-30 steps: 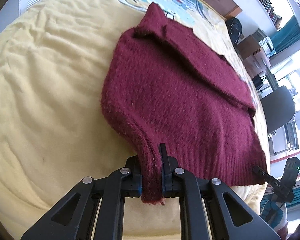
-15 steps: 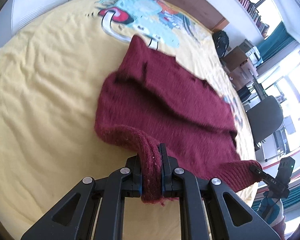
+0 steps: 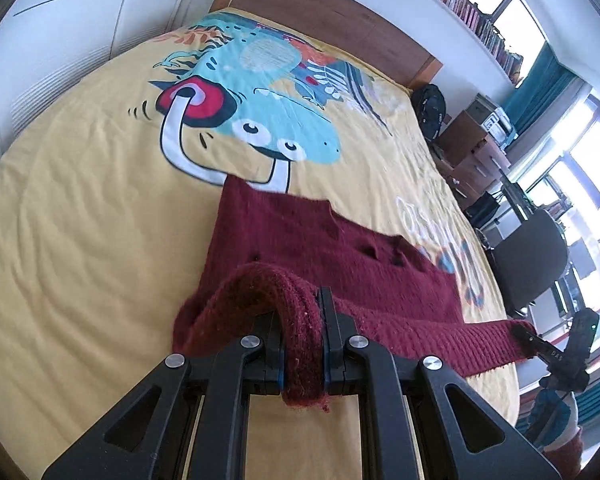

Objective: Fold small clothes
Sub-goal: 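Lift the hem with both grippers and fold it toward the collar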

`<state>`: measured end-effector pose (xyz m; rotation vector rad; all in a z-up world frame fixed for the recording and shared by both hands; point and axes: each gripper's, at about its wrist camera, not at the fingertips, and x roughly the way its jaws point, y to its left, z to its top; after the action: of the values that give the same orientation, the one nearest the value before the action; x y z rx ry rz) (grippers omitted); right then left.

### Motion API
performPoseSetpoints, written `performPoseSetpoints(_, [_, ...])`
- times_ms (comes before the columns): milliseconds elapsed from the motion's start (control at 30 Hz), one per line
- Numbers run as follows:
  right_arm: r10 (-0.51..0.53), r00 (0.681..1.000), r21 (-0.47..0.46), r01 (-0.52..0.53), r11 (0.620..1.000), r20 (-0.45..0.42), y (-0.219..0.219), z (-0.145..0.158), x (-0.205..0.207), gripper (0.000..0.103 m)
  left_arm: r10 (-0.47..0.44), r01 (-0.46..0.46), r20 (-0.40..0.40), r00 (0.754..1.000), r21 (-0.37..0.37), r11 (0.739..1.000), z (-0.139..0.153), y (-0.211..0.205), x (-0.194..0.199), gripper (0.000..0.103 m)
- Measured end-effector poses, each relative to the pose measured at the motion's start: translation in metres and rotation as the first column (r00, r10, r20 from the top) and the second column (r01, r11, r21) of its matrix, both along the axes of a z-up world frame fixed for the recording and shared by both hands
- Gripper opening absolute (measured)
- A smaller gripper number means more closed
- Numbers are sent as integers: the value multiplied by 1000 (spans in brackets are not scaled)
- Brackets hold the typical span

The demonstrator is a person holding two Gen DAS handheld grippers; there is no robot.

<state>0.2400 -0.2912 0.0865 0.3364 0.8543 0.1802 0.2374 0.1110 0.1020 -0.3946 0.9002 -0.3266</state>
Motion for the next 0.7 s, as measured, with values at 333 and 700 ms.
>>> performPoseSetpoints(333, [-68, 994, -4, 68, 998, -85, -6, -49, 80, 11, 31, -26, -80, 996, 64, 998, -51, -7, 83, 10])
performPoseSetpoints(700, [-158, 972, -8, 159, 987, -176, -12, -95, 124, 18, 20, 7, -170, 985, 153, 988, -105, -20, 134, 12])
